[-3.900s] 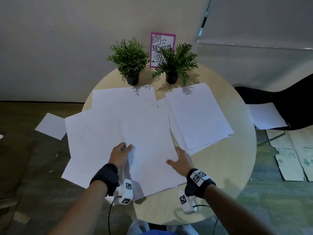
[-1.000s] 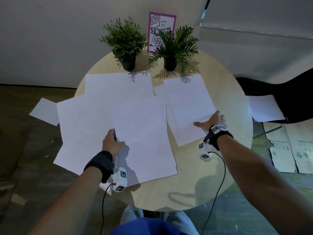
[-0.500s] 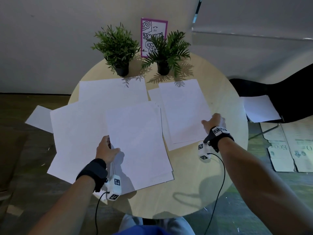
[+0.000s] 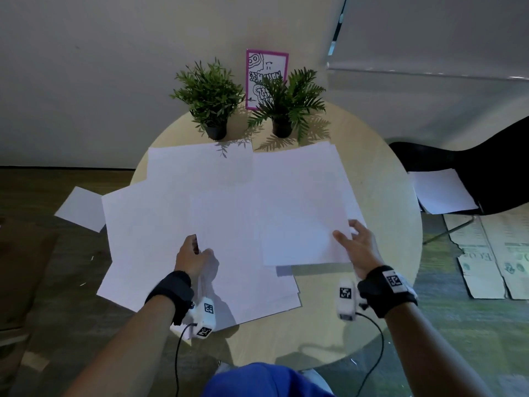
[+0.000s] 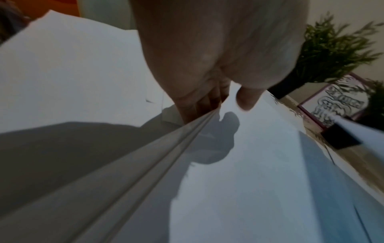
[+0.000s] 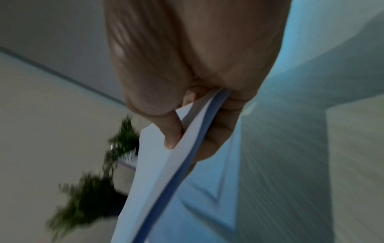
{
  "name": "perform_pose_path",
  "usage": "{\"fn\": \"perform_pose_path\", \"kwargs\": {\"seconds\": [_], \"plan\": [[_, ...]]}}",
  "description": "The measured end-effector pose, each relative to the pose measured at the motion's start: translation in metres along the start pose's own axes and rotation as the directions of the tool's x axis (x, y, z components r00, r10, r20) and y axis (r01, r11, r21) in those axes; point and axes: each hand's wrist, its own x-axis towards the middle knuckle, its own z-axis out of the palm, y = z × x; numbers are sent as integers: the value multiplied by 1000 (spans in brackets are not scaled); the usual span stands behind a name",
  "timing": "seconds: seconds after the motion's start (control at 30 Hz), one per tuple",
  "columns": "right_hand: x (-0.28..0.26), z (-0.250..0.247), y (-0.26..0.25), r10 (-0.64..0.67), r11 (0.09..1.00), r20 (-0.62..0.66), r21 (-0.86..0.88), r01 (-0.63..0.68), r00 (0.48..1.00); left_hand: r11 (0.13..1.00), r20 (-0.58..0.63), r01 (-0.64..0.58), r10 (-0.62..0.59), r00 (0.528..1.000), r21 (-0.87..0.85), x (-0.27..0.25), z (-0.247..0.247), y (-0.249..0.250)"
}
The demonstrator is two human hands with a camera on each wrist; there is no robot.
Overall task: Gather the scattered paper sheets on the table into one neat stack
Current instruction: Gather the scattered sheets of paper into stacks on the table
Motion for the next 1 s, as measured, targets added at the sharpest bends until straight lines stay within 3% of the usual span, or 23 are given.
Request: {"fn": "perform_pose_path", "kwargs": {"seconds": [0.17, 0.3, 0.43, 0.53, 0.63, 0.73, 0.9, 1.0], "plan": [[-27, 55, 34, 11, 987, 145, -159, 13, 989, 991, 17, 29, -27, 999, -133, -1, -2, 2], [-46, 89, 41, 27, 961, 200, -274, 29, 980, 998, 47, -1, 4, 999, -59, -3, -2, 5], [-58, 109, 33, 46, 868, 220, -491, 70, 974, 999, 51, -30, 28, 998, 39, -3, -3, 0], [-61, 114, 25, -48, 772, 213, -612, 172, 976, 996, 33, -42, 40, 999, 77, -3, -1, -1], [-51, 109, 16, -163, 731, 140, -647, 215, 977, 991, 14, -57, 56, 998, 123, -2, 2, 0], [-17, 86, 4, -216, 728, -26, -670, 144, 976, 987, 14, -67, 65, 998, 147, 1, 1, -3], [45, 38, -17, -119, 658, -301, -737, -152, 946, 988, 8, -51, 50, 999, 146, 5, 2, -6], [68, 13, -19, -19, 667, -381, -693, -272, 924, 991, 8, -42, 41, 999, 129, 9, 0, -10]]}}
